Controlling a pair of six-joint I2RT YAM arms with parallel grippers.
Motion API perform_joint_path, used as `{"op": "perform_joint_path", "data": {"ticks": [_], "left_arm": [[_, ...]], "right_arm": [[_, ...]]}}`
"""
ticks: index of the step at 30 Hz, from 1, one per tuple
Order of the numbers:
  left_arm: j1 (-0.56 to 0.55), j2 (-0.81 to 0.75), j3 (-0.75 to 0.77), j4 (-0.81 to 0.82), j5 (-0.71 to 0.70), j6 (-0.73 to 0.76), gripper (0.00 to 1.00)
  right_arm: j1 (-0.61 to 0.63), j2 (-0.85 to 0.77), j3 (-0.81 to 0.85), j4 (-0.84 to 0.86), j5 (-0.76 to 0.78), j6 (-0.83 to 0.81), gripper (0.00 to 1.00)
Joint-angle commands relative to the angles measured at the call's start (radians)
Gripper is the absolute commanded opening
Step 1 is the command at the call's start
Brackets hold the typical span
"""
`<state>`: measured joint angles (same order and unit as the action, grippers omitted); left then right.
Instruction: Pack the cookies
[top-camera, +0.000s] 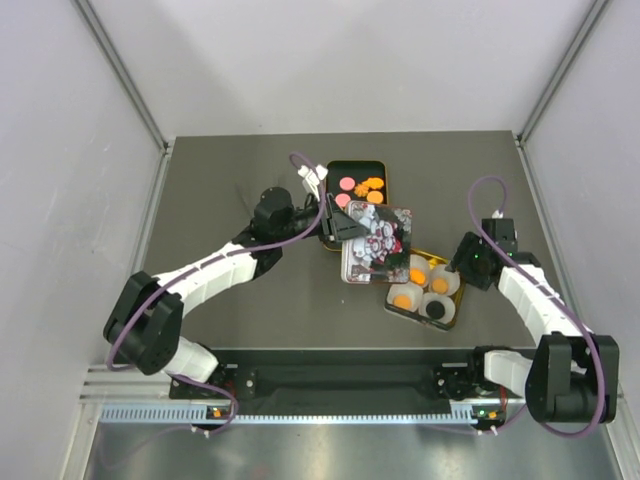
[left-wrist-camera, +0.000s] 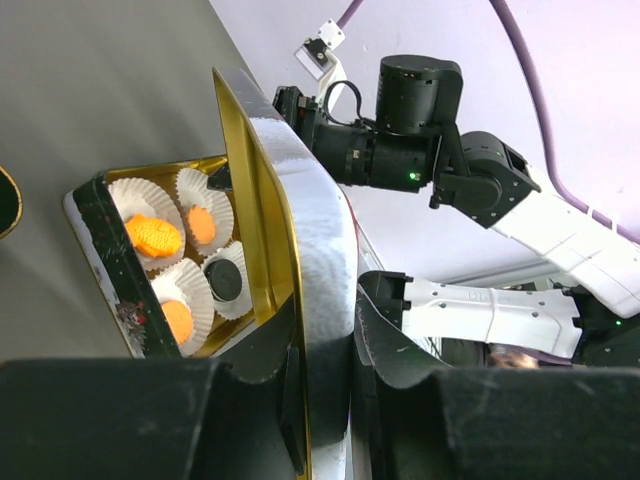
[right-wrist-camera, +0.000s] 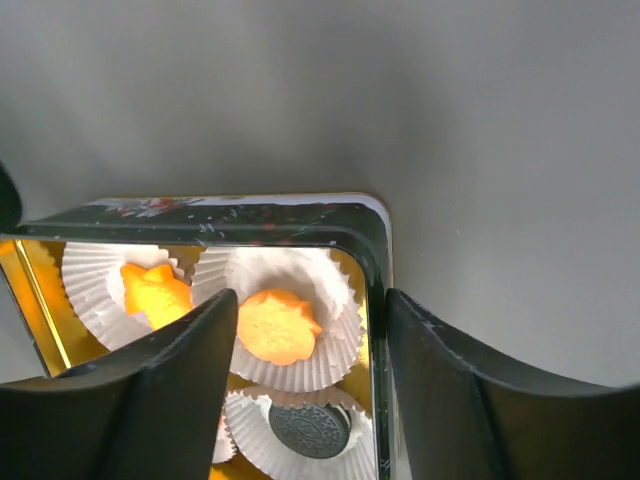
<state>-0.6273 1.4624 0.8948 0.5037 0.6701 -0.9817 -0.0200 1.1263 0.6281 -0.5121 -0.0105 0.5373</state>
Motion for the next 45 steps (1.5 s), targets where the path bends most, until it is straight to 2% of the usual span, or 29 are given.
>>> {"op": "perform_joint_path", "data": {"ticks": [1, 4, 7, 8, 10, 11, 14, 25, 30, 45], "left_arm": [[0.009, -0.054, -0.008, 0.035, 0.031, 0.008, 0.00], [0.014, -0.056, -0.010, 0.030, 0.039, 0.008, 0.00], [0.020, -0.051, -0.007, 0.027, 0.048, 0.008, 0.00], [0.021, -0.050, -0.007, 0.026, 0.048, 0.008, 0.00], [0.024, -0.047, -0.002, 0.021, 0.052, 0.009, 0.00], [0.028, -0.043, 0.000, 0.021, 0.057, 0.009, 0.00], [0.031, -0.034, 0.006, 0.019, 0.065, 0.006, 0.00], [0.035, 0.021, 0.007, 0.058, 0.095, -0.037, 0.00], [0.034, 0.038, 0.009, 0.068, 0.103, -0.051, 0.00], [0.034, 0.131, -0.030, 0.203, 0.131, -0.130, 0.01]], "right_arm": [[-0.014, 0.010, 0.016, 0.067, -0.025, -0.025, 0.59], [-0.014, 0.024, 0.031, 0.081, -0.040, -0.046, 0.52], [-0.014, 0.050, 0.048, 0.096, -0.058, -0.068, 0.41], [-0.012, 0.058, 0.053, 0.104, -0.071, -0.076, 0.32], [-0.012, 0.087, 0.065, 0.107, -0.085, -0.092, 0.27], [-0.012, 0.098, 0.071, 0.107, -0.094, -0.100, 0.20], [-0.009, 0.128, 0.082, 0.106, -0.109, -0.112, 0.13], [0.091, 0.139, 0.123, 0.129, -0.115, -0.142, 0.12], [0.132, 0.144, 0.153, 0.093, -0.083, -0.165, 0.06], [0.184, 0.147, 0.160, 0.093, -0.135, -0.188, 0.09]]}}
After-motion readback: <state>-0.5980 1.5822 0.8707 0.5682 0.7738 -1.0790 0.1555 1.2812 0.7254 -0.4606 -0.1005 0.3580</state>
